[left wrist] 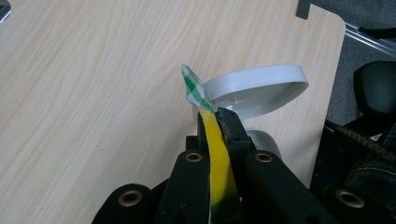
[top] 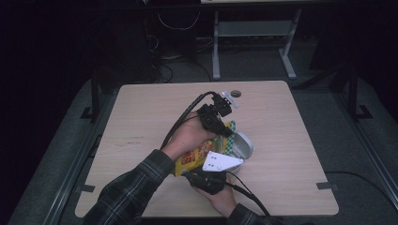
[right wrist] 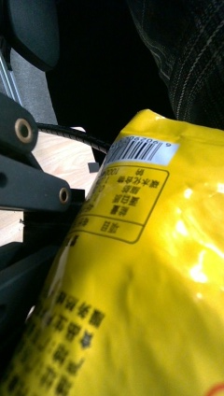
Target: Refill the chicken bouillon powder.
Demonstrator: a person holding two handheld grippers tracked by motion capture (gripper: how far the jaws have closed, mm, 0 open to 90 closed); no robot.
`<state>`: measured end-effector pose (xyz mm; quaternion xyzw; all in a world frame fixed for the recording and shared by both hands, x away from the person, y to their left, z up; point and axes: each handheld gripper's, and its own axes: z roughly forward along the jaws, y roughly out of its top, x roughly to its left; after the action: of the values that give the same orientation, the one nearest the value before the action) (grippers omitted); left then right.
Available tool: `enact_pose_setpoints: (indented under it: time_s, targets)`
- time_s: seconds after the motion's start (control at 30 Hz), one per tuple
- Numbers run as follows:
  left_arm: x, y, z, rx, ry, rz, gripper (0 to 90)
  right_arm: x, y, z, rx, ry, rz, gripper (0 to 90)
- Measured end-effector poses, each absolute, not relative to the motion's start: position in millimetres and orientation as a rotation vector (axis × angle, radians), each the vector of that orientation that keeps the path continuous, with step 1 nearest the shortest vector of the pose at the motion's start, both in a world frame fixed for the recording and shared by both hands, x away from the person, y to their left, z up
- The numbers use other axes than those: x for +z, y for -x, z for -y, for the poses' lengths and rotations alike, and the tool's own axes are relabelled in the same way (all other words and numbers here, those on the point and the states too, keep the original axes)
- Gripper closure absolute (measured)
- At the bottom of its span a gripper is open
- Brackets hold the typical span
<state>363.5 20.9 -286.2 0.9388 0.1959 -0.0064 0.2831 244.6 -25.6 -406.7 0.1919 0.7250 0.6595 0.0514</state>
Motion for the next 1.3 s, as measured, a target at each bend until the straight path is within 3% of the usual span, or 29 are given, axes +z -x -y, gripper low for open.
enact_pose_setpoints:
  time_s: [1.3]
  targets:
    - [-285.0, -363.0, -20.2, -0.014, -2.507, -0.521, 89.6, -406.0, -244.7, 26.3, 2.007, -0.585, -2.206, 90.0]
